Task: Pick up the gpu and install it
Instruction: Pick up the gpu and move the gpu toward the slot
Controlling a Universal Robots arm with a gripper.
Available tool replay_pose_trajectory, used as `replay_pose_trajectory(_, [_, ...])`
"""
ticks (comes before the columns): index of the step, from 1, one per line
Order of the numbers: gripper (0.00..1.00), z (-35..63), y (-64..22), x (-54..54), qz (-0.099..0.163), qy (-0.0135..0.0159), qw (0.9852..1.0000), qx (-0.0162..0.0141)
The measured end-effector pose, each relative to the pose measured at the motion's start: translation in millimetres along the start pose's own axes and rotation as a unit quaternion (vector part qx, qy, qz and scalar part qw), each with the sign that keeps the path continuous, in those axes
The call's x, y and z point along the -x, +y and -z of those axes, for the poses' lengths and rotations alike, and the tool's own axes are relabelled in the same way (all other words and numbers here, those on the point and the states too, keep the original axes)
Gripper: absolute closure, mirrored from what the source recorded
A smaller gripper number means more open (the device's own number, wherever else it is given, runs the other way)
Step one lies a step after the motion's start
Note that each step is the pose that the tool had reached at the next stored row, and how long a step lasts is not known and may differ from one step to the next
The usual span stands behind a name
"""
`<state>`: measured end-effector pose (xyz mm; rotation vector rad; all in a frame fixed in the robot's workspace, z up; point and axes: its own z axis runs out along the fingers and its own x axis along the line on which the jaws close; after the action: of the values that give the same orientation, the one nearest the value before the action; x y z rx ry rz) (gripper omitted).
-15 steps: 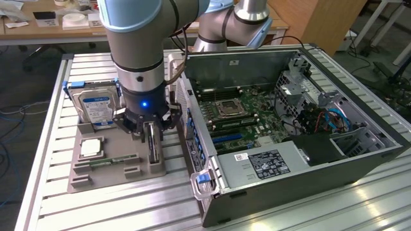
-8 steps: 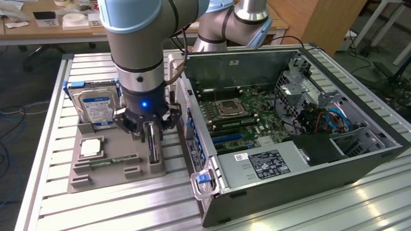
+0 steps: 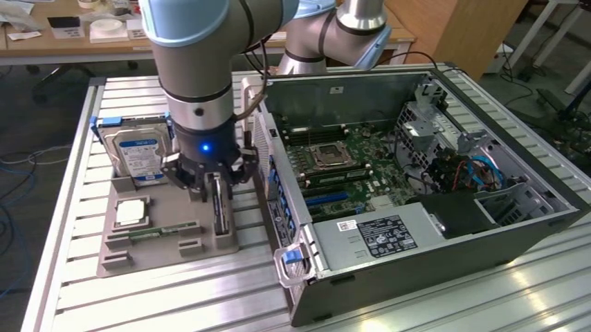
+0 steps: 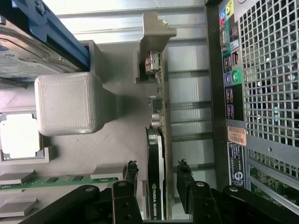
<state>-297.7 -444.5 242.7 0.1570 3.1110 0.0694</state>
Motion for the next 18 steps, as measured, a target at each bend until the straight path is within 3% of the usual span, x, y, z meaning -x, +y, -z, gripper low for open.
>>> replay_pose_trajectory(18, [0.53, -11.7, 4.9, -1.6, 0.000, 0.0000, 1.0000, 0.0000])
